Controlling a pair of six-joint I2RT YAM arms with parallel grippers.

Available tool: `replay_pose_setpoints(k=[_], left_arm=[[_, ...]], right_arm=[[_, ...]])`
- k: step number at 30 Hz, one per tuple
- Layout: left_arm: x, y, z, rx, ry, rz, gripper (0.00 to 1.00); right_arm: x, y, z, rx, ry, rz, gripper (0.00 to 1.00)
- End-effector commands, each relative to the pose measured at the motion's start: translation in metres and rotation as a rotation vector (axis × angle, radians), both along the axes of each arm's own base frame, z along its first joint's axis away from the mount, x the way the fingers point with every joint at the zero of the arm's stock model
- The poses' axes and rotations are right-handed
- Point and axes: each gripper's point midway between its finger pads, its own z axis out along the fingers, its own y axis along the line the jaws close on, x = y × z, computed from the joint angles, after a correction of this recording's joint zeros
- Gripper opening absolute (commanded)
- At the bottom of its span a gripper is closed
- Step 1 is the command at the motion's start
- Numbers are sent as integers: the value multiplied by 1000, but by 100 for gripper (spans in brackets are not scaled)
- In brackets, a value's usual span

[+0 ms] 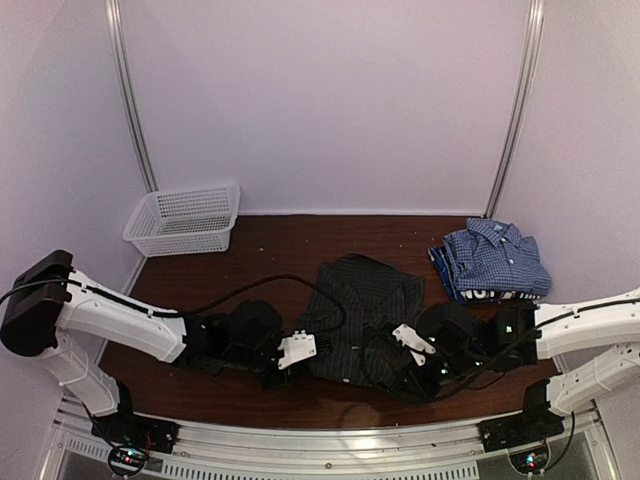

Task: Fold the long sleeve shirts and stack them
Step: Fold the 2/3-rectangle-folded shirt at the center of the board.

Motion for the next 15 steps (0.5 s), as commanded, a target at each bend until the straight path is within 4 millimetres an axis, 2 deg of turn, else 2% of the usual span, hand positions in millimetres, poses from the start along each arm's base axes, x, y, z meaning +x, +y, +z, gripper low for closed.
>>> replay_pose_setpoints(k=[1, 2, 3, 5, 7, 12, 15], left_arm=[[-5, -11, 34, -62, 97, 4, 0], [-6, -8, 34, -52, 125, 11, 0], [-6, -8, 38, -57, 142, 18, 0], [-5, -7, 45, -69, 171, 29, 0], [-3, -6, 52, -86, 198, 45, 0], [-2, -6, 62, -87, 262, 49, 0], [-4, -8, 63, -73, 291, 46, 0]], right_arm=[[9, -3, 11, 10, -45, -28, 24], [10, -4, 14, 12, -56, -33, 33], [12, -4, 17, 15, -69, -38, 53], [14, -5, 22, 17, -84, -42, 71], [15, -4, 25, 22, -98, -43, 84], [13, 1, 28, 18, -134, -26, 98], [11, 5, 31, 2, -171, -14, 99]])
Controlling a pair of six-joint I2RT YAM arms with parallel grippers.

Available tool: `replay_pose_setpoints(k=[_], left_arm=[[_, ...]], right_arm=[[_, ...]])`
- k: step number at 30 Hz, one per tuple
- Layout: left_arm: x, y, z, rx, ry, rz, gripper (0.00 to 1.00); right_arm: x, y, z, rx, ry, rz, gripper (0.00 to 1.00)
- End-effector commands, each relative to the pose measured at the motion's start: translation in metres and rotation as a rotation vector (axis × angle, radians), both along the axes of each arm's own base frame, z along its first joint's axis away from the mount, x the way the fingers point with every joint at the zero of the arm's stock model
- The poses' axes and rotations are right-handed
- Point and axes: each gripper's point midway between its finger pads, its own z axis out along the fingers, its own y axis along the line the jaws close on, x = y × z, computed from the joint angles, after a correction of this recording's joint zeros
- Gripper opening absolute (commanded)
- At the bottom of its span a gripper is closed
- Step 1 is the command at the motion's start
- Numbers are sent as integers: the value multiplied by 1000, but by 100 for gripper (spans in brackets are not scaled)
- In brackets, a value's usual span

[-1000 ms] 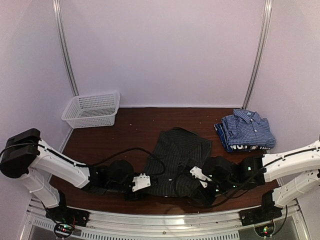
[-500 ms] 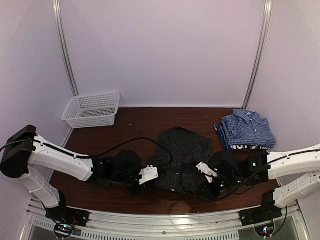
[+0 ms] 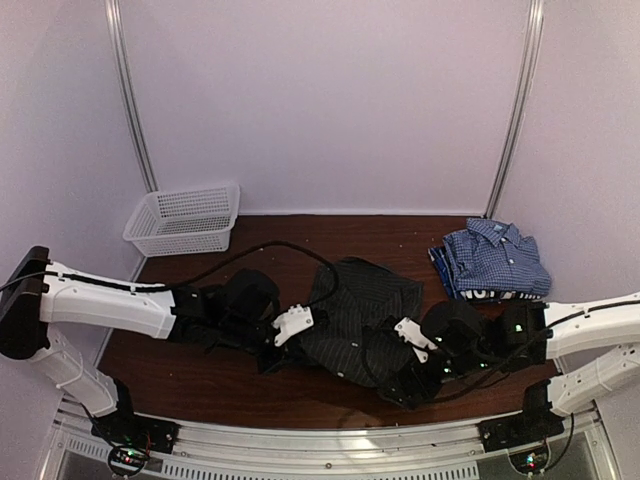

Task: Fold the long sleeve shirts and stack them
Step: Fold the 2/3-rectangle-folded shirt at the center of the board.

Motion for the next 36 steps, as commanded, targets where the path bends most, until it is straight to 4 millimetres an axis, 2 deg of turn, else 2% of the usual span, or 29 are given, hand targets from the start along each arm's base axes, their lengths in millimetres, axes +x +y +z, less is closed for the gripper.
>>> replay_pose_setpoints(k=[1, 4, 11, 15, 19, 20, 24, 30, 33, 36], left_arm=[[-5, -10, 21, -44, 72, -15, 0], [-3, -10, 22, -41, 98, -15, 0], [-5, -9, 33, -77, 155, -10, 0], [-11, -6, 38, -87, 177, -20, 0], [-19, 2, 33, -69, 226, -4, 0], [-20, 6, 31, -61, 236, 14, 0], [-27, 18, 33, -54, 295, 84, 0], [-69, 36, 35, -50, 430, 71, 0], [-86, 41, 44, -79, 489, 37, 0], [-87, 39, 61, -127, 480, 22, 0]], right_arm=[[4, 9, 13, -14, -83, 2, 98], [1, 13, 9, -45, -109, 16, 95], [9, 5, -13, -178, -157, -17, 81], [5, 8, -17, -197, -160, 7, 64], [-8, 17, -18, -182, -145, 65, 43], [-12, 19, -17, -176, -142, 80, 36], [-34, 27, -13, -140, -107, 137, 20], [-76, 40, 9, -8, 15, 247, 3], [-89, 46, 23, 76, 64, 293, 2], [-90, 49, 31, 124, 70, 295, 2]])
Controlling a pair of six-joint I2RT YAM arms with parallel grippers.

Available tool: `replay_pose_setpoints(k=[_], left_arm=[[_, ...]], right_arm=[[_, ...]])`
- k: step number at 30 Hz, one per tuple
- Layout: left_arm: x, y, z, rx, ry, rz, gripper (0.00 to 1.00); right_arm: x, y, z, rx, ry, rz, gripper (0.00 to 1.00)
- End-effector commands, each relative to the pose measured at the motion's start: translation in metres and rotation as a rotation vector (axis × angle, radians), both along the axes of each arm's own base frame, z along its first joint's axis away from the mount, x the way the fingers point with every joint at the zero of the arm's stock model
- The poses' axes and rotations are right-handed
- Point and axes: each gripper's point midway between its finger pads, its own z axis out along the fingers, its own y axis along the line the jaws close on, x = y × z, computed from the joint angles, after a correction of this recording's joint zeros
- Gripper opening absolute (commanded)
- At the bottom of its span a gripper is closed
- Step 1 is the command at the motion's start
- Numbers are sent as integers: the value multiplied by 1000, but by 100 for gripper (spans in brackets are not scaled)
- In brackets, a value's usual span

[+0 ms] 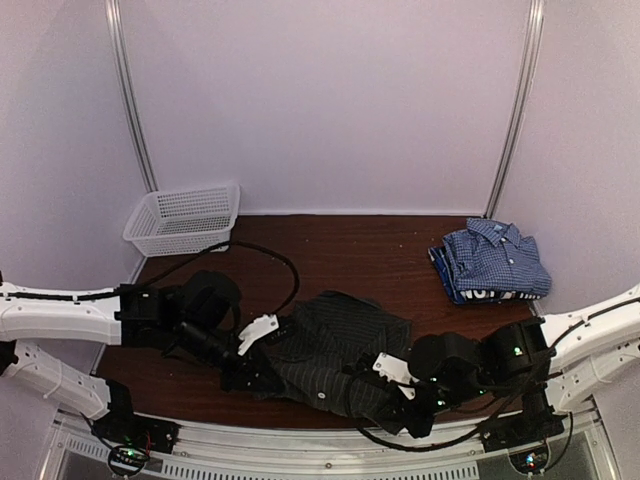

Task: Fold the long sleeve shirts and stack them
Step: Fold the 2/3-rectangle-folded shirt at the center of the board.

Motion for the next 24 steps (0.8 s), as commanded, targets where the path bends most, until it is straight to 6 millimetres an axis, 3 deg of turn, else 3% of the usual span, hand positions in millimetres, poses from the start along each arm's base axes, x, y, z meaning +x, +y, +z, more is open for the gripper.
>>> replay_pose_setpoints(k=[1, 5, 12, 19, 24], left_arm=[[-8, -3, 28, -78, 46, -13, 0], [8, -13, 41, -122, 56, -39, 0], [76, -10, 31, -148, 143, 33, 0], [124, -32, 30, -171, 190, 39, 3], [167, -35, 20, -181, 240, 88, 8]], right_arm=[[-10, 10, 22, 109, 64, 32, 1], [7, 11, 30, 159, 94, -1, 0], [54, -1, 39, 265, 185, -99, 0], [101, -18, 18, 245, 248, -212, 0], [132, -31, 7, 242, 266, -283, 0]])
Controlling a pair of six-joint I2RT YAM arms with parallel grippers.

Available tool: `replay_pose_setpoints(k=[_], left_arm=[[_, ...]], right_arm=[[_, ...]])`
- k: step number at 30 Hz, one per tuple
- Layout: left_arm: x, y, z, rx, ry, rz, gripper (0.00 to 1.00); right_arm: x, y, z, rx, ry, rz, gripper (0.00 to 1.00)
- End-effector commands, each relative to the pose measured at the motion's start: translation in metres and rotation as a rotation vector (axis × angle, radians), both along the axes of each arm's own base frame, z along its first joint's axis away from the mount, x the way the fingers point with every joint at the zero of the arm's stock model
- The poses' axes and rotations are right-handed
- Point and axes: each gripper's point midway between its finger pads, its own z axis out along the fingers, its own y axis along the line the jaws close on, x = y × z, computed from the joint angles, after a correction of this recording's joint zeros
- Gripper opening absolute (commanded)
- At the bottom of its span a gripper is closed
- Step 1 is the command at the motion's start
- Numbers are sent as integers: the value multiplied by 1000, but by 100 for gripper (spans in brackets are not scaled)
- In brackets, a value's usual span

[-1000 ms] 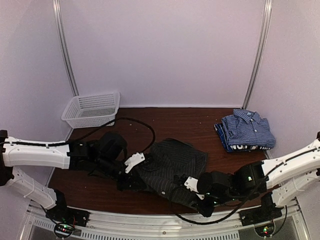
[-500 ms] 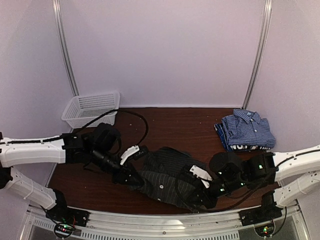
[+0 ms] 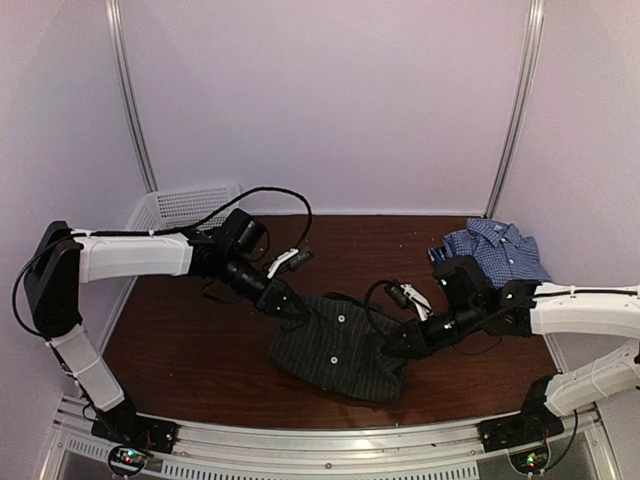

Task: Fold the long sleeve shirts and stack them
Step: Fold the 2/3-rectangle-folded shirt at the center of the board.

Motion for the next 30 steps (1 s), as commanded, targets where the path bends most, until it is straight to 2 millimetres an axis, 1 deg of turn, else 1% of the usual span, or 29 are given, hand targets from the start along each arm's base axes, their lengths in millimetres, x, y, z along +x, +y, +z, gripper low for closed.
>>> replay_pose_setpoints(k=[1, 4, 7, 11, 13, 14, 16, 18, 21, 23, 25, 27, 28, 30], left_arm=[[43, 2, 2, -48, 20, 34, 9], [67, 0, -9, -56, 53, 55, 10], [83, -4, -25, -55, 97, 67, 11], [102, -10, -40, -60, 116, 85, 16], [111, -12, -46, -62, 125, 95, 17], [115, -13, -50, -57, 129, 103, 18], [124, -15, -54, -57, 127, 115, 23], [133, -16, -58, -53, 127, 130, 24], [147, -16, -62, -37, 109, 161, 30], [156, -16, -65, -22, 93, 183, 31], [166, -12, -69, 18, 75, 222, 31], [177, -5, -73, 82, 35, 276, 30], [184, 1, -75, 125, 6, 313, 30], [194, 14, -72, 197, -60, 389, 30]], right_arm=[[15, -13, -12, -3, 38, -17, 0], [34, -22, -17, 4, 57, -59, 0], [48, -30, -23, 6, 67, -80, 3], [68, -40, -29, 4, 77, -120, 11], [78, -47, -34, -9, 79, -146, 17], [84, -50, -35, -11, 79, -159, 19], [95, -58, -38, -16, 78, -192, 25], [106, -65, -41, -26, 77, -226, 29], [122, -75, -45, -52, 72, -285, 31], [130, -82, -49, -87, 69, -324, 31], [137, -93, -56, -157, 57, -377, 31], [144, -106, -59, -229, 33, -430, 31], [147, -111, -57, -252, 16, -449, 31], [152, -119, -46, -273, -27, -486, 31]])
